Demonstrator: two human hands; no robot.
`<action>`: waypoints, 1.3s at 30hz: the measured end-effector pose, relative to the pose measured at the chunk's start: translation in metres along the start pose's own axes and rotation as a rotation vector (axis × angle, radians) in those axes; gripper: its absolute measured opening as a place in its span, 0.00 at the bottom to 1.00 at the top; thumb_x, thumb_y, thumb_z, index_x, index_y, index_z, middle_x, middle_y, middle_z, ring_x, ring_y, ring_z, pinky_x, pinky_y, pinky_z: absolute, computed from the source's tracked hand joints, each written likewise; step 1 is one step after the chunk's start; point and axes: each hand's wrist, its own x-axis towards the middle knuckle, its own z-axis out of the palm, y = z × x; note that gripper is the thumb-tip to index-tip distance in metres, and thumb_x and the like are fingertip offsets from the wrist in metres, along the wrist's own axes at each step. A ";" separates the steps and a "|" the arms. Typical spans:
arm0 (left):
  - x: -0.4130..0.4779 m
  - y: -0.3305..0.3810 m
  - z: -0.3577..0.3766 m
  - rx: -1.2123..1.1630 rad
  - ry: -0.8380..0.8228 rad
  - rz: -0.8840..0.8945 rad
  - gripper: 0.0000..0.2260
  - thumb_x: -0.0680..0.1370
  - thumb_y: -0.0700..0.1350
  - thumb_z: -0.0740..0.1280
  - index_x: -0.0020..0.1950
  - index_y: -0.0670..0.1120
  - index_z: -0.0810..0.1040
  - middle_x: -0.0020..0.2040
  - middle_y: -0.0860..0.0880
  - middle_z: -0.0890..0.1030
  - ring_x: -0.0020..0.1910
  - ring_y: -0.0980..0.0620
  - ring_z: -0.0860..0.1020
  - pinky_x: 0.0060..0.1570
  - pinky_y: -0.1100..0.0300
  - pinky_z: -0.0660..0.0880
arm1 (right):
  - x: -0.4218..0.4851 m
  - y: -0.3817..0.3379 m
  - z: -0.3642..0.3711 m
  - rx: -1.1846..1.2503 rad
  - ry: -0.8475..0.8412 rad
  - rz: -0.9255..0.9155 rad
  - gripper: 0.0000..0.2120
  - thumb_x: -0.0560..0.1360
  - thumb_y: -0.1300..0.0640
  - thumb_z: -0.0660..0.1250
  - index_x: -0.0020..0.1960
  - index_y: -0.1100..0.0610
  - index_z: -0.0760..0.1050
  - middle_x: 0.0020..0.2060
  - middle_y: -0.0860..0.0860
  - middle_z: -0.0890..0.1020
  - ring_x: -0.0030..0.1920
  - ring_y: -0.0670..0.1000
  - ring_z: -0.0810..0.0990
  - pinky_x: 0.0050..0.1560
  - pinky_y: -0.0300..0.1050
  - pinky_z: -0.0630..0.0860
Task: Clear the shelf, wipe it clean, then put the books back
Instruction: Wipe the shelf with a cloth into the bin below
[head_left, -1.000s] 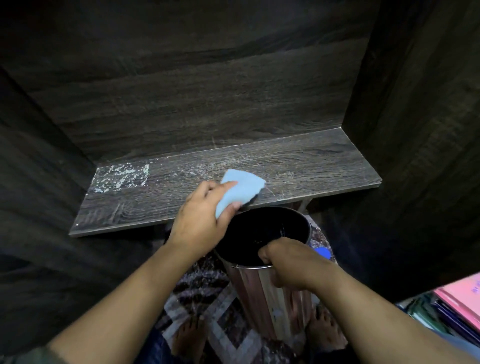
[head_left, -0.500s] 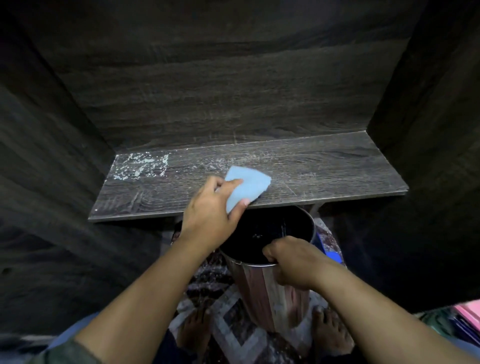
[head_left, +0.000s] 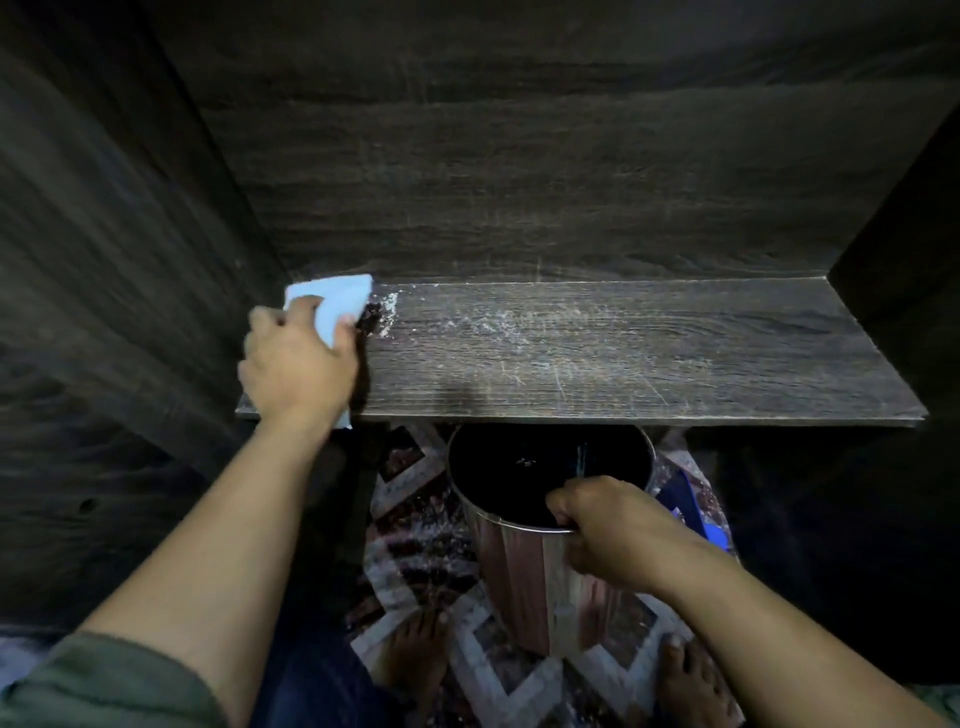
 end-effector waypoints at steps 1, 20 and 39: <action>0.003 -0.008 0.001 0.035 0.047 -0.016 0.19 0.77 0.56 0.64 0.64 0.47 0.75 0.60 0.37 0.72 0.57 0.34 0.72 0.53 0.43 0.70 | 0.001 -0.001 0.001 -0.009 0.006 -0.012 0.11 0.66 0.61 0.67 0.37 0.53 0.64 0.41 0.48 0.74 0.47 0.55 0.78 0.40 0.43 0.70; -0.045 0.033 0.038 0.134 -0.144 0.127 0.20 0.79 0.56 0.60 0.65 0.44 0.70 0.60 0.41 0.70 0.58 0.40 0.70 0.52 0.49 0.69 | -0.014 -0.002 0.005 -0.008 -0.085 0.025 0.20 0.69 0.58 0.68 0.32 0.49 0.56 0.35 0.45 0.64 0.40 0.49 0.67 0.40 0.42 0.62; 0.008 -0.021 0.042 0.105 -0.033 -0.244 0.19 0.79 0.52 0.59 0.67 0.43 0.68 0.65 0.35 0.66 0.59 0.32 0.67 0.57 0.41 0.66 | -0.023 0.002 -0.003 0.058 -0.103 0.085 0.17 0.70 0.58 0.69 0.35 0.50 0.60 0.33 0.44 0.65 0.39 0.47 0.67 0.38 0.43 0.64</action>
